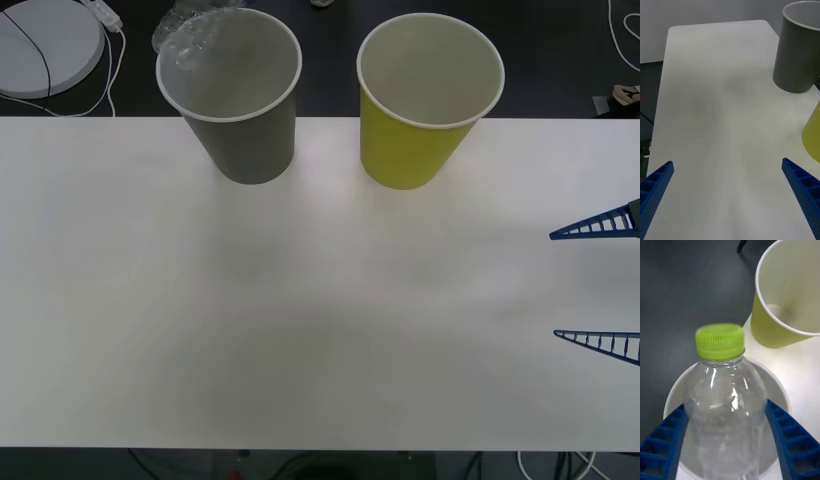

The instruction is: Put the can into the green bin and the plastic bottle into the gray bin

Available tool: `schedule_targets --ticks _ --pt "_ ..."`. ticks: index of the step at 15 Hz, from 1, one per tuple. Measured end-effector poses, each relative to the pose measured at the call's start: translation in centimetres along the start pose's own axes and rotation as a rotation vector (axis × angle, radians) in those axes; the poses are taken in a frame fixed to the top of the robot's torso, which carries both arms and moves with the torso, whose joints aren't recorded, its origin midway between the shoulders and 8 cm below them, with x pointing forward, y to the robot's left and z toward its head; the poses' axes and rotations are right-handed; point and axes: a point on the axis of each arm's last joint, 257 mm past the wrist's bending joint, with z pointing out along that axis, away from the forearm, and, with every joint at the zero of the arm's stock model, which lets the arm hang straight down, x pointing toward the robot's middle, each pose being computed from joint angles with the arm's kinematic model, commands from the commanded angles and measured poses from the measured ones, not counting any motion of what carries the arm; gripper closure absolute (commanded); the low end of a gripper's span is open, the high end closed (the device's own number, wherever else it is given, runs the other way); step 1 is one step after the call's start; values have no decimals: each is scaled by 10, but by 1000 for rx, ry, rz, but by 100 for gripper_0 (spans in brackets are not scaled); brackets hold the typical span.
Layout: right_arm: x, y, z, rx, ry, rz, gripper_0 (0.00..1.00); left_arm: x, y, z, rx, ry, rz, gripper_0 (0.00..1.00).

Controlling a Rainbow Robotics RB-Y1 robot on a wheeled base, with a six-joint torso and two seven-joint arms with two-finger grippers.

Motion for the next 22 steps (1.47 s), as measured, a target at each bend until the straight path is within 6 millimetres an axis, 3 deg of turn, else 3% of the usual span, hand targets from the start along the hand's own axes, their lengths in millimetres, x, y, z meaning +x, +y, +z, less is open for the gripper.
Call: schedule_targets --ticks 12,22 --pt "0 0 0 0 0 0 0 9 -2 -7 19 1 15 0" --pt "0 0 0 0 0 0 0 59 -19 -29 100 -51 11 0"
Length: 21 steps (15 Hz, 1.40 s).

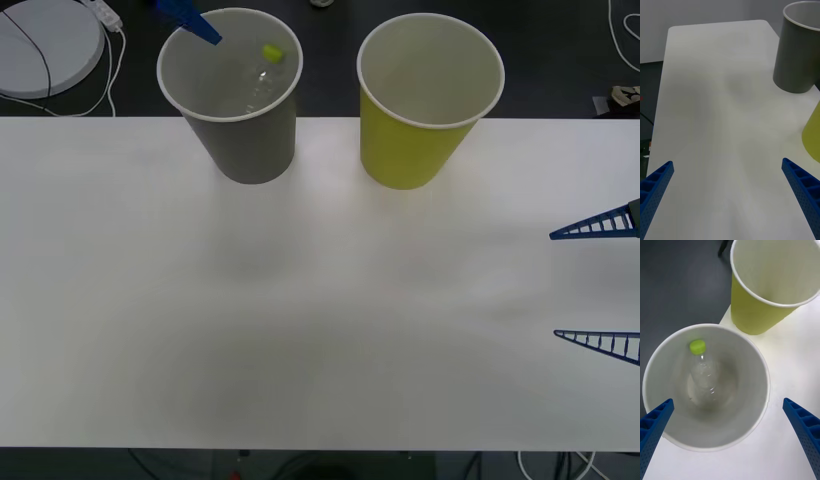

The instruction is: Put the can into the green bin and the plastic bottle into the gray bin

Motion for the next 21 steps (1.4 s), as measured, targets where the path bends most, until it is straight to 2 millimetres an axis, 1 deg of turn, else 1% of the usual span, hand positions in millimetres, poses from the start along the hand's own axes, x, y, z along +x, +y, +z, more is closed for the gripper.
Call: schedule_targets --ticks 8,10,17,21 --pt "0 0 0 0 0 0 0 46 -24 -12 44 -59 7 0" --pt "0 0 0 0 0 0 0 55 -31 -11 50 -77 7 0" --pt "0 0 0 0 0 0 0 83 -50 -9 107 -155 19 0" --pt "0 0 0 0 0 0 0 91 -59 -7 114 -175 26 0"
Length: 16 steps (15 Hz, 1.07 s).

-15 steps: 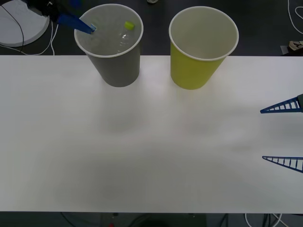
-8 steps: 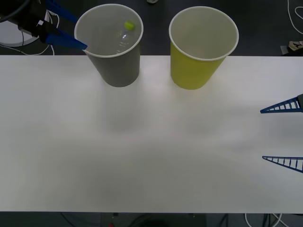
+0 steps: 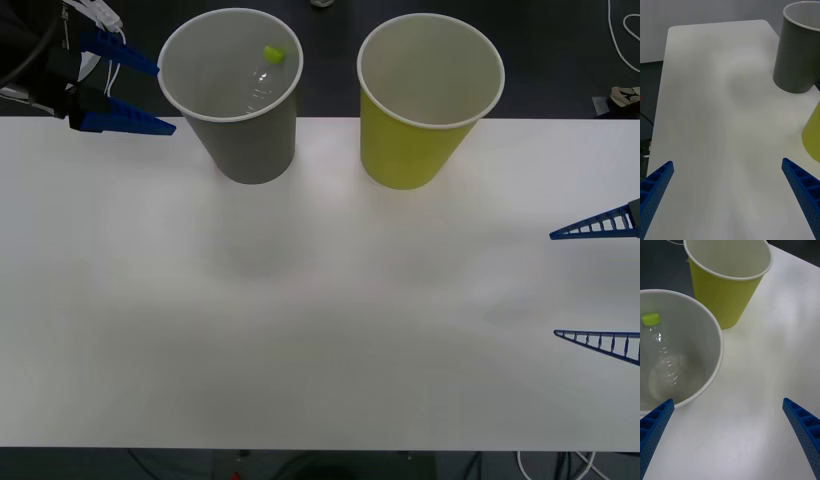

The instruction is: Put the can into the green bin and the plastic bottle into the gray bin

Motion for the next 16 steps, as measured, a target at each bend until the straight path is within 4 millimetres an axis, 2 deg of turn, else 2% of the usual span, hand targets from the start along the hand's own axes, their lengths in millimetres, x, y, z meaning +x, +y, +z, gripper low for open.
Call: schedule_targets --ticks 11,16 --pt "0 0 0 0 0 0 0 -2 -13 9 -20 -98 6 0" --pt "0 0 0 0 0 0 0 13 -30 9 -38 -123 24 0"
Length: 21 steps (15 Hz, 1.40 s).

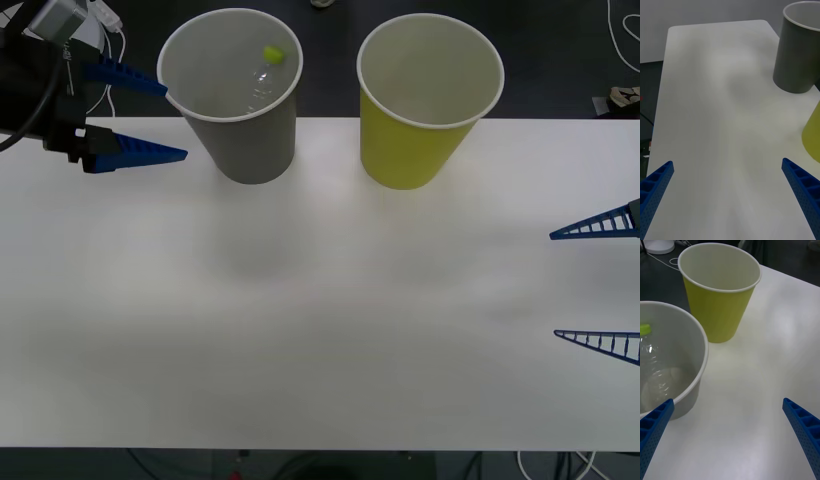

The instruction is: Put the can into the green bin and the plastic bottle into the gray bin

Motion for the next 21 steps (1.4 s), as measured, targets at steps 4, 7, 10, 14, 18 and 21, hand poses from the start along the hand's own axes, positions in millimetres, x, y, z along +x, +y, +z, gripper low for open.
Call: schedule_targets --ticks 4,7,10,14,18,21 --pt "0 0 0 0 0 0 0 13 -20 -8 8 -14 20 0" --pt "0 0 0 0 0 0 0 26 -38 -16 8 -21 39 0" --pt "0 0 0 0 0 0 0 36 -56 -23 22 -11 66 0" --pt "0 0 0 0 0 0 0 46 -77 -37 50 -5 95 0" --pt "0 0 0 0 0 0 0 60 -94 -47 84 -20 126 0" --pt "0 0 0 0 0 0 0 71 -104 -56 104 3 160 0"
